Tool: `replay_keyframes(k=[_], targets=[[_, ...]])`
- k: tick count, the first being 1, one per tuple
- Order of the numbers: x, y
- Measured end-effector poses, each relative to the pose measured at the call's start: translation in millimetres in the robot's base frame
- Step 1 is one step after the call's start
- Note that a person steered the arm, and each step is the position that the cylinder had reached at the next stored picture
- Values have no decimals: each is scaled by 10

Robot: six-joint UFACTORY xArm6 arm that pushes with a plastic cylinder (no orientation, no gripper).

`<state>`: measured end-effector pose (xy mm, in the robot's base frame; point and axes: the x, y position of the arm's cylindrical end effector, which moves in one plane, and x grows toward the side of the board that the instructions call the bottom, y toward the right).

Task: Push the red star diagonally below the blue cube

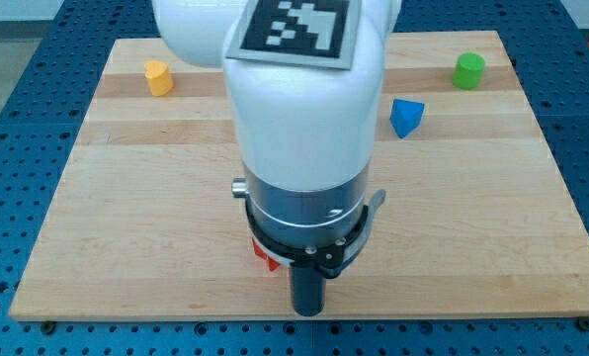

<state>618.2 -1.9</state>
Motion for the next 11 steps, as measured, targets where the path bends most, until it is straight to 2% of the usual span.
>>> replay_keyframes(k=[1,2,4,6,7,8,9,11], targets=[[0,-10],[-220,-269],[-1446,-783],[-1469,-858],[-1340,-750],[-1345,-340],[-1983,-389],[-2083,-410]])
